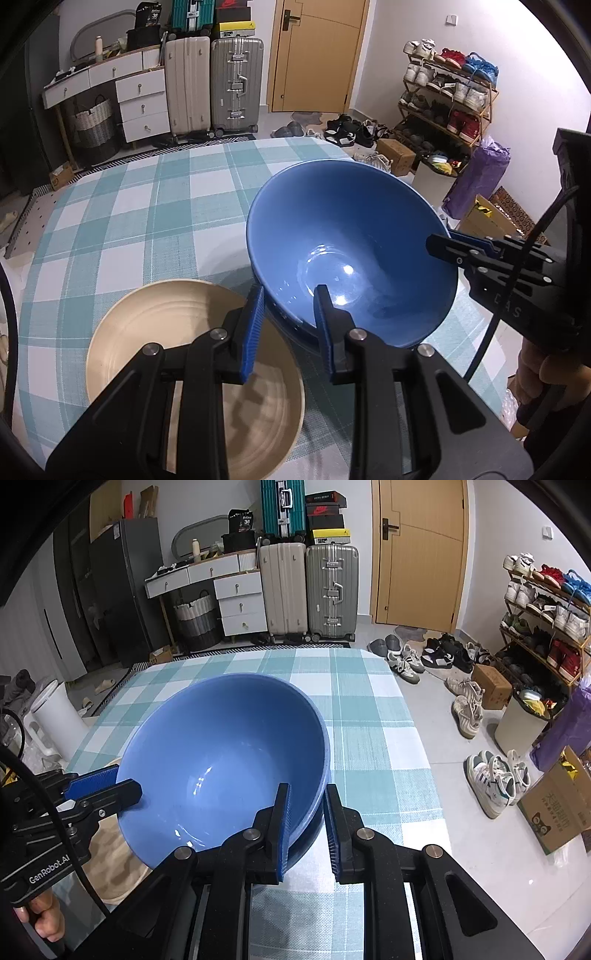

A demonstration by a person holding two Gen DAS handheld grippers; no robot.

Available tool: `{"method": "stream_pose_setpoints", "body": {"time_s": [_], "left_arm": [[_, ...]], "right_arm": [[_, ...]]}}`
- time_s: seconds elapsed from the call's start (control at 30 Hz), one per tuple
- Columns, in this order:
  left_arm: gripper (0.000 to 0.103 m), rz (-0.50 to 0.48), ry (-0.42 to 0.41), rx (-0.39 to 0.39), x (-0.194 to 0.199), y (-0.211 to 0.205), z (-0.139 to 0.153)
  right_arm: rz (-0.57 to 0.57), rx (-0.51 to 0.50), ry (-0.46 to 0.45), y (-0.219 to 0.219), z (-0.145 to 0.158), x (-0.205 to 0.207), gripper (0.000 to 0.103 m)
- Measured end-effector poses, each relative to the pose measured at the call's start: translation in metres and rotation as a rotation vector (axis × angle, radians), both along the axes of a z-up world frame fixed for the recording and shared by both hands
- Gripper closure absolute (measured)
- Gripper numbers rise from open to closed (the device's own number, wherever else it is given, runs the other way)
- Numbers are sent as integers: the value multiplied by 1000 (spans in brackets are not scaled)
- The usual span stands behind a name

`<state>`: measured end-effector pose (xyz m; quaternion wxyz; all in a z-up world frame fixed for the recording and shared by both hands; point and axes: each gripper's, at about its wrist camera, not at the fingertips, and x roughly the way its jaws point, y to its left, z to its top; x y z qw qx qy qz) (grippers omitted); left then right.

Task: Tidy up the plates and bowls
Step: 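Carry the nested blue bowls with both grippers over the cream plate stack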

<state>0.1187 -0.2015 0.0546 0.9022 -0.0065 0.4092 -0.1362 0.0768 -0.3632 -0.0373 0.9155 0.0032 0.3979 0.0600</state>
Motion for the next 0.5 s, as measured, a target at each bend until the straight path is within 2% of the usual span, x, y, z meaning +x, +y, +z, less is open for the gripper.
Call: {"method": "stream_pose_setpoints", "body": {"time_s": [0.2, 0.5], "left_arm": [[80, -4, 5, 25, 5, -4, -8], [80, -4, -11, 67, 8, -7, -15]], "right_arm": [[-6, -49, -1, 4, -5, 0, 85], [-6, -61, 0, 3, -9, -3, 85]]}}
